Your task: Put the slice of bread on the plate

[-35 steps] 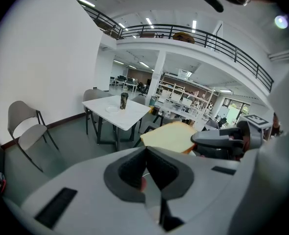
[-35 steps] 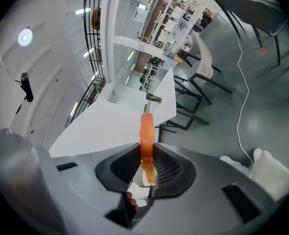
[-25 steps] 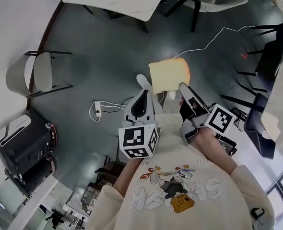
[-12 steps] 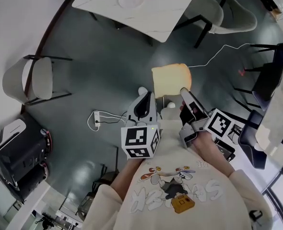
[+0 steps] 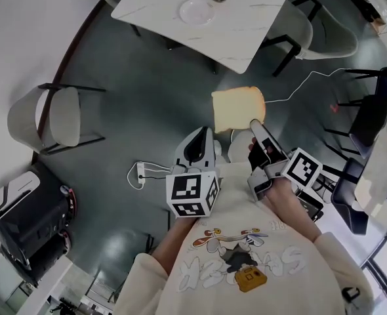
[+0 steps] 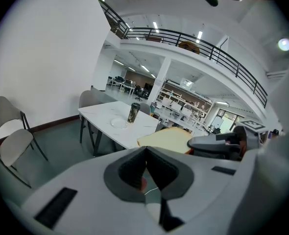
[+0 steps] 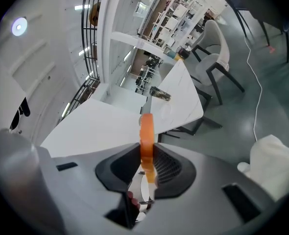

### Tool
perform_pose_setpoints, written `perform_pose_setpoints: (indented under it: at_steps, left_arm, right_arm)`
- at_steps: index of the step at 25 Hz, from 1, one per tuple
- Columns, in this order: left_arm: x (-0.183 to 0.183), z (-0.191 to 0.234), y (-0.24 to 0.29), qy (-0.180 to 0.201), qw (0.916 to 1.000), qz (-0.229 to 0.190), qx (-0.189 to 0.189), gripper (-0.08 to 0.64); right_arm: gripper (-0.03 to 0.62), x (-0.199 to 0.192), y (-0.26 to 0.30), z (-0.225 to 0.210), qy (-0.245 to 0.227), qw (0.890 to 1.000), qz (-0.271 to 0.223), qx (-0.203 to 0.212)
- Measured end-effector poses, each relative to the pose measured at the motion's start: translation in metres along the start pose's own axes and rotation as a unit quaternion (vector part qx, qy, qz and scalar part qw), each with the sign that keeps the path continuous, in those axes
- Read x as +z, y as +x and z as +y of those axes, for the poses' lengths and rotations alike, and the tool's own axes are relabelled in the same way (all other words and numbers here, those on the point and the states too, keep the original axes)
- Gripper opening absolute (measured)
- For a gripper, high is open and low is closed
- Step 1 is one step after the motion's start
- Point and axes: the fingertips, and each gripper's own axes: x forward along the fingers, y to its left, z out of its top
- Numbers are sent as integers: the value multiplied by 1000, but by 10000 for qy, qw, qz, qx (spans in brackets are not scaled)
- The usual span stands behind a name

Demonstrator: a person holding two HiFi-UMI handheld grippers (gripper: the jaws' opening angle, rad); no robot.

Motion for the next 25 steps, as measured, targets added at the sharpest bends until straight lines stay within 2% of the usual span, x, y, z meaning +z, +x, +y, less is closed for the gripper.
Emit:
perform_pose_setpoints:
  at_steps: [10,16,20,25]
  left_arm:
    - [14,24,13,-165,9998,113,47,9]
    - [19,30,37,-218,9995,234,72,9]
    - [39,36,60,-223,9993,214,195,9]
    - [70,36,126,-137,9990,322,288,9]
  right_arm:
    - [81,8,30,11,30,10000,19,-41]
    - [81,22,50,1,113,9998,95,-97]
    - [81,47,74,3,167,9998,133,-14]
    - [81,104,122,-4,194,9995,238,27]
